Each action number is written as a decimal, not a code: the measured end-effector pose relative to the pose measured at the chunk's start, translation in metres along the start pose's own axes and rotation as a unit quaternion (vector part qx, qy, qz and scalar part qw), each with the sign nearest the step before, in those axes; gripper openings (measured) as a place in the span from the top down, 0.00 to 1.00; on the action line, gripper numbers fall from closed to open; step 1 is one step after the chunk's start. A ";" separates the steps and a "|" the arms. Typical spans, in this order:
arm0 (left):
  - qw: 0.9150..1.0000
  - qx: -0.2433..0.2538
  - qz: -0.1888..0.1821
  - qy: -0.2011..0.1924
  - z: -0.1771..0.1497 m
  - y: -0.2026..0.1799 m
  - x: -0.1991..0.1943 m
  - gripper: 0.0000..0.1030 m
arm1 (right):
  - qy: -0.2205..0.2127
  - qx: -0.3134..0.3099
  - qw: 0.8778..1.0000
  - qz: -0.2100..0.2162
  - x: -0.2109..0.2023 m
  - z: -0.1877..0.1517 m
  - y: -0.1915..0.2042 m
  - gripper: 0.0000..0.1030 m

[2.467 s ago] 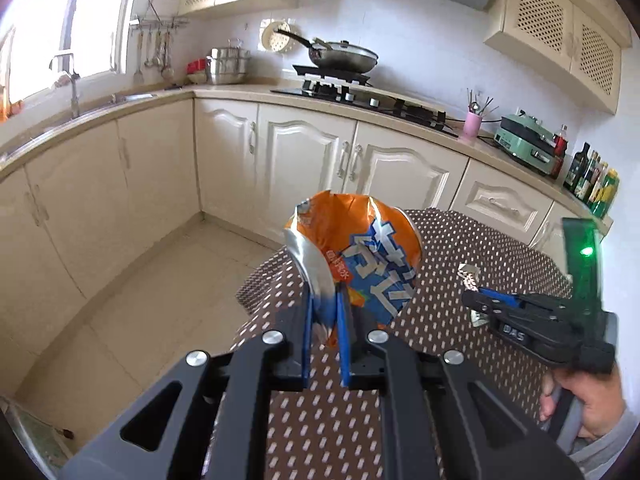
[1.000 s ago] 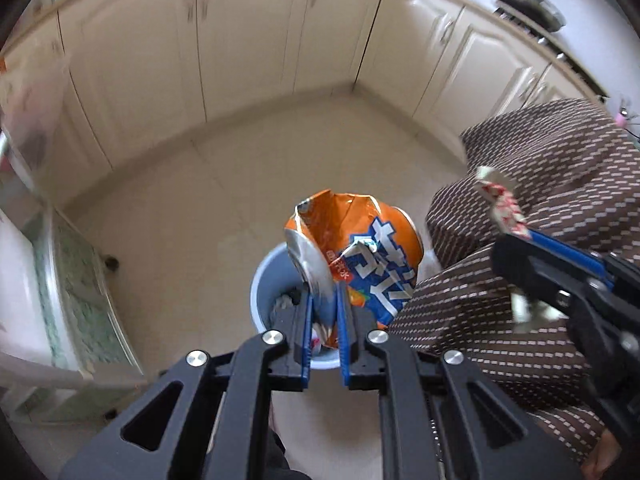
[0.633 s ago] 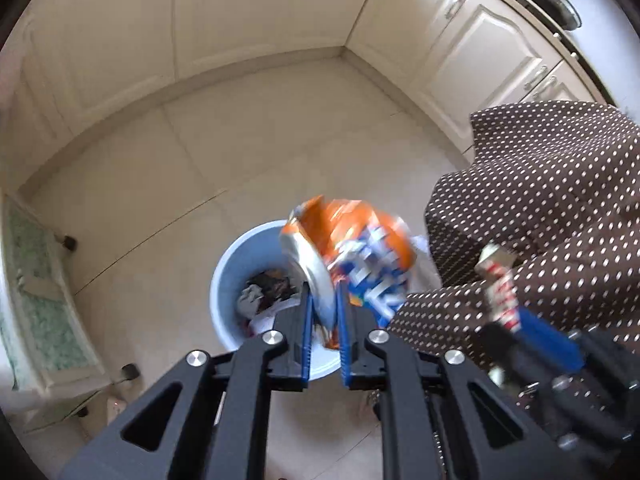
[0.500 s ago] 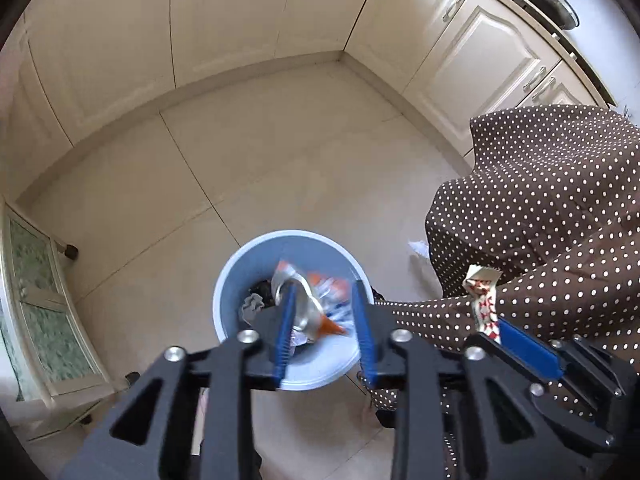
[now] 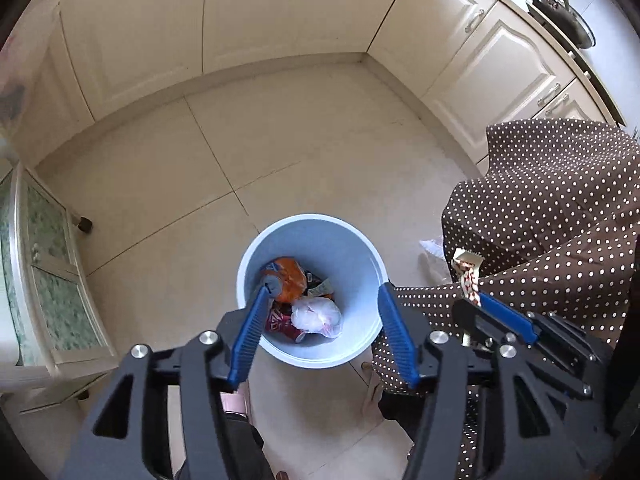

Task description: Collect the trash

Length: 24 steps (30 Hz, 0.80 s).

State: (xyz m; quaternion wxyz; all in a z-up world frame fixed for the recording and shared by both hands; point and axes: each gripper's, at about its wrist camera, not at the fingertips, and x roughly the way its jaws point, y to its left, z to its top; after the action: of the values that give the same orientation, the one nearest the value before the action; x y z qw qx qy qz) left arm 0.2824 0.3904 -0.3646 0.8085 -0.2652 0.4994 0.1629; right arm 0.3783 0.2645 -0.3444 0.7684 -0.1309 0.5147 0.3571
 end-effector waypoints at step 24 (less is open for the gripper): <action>0.996 0.039 -0.029 -0.076 -0.002 -0.043 -0.098 0.44 | -0.144 -0.034 0.983 -0.105 -0.130 0.013 0.004 0.40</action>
State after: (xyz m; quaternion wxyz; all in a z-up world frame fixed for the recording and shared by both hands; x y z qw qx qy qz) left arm 0.2596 0.3546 -0.2659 0.8582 -0.2350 0.4345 0.1397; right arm 0.3571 0.2212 -0.2235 0.8630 -0.1573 0.3695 0.3066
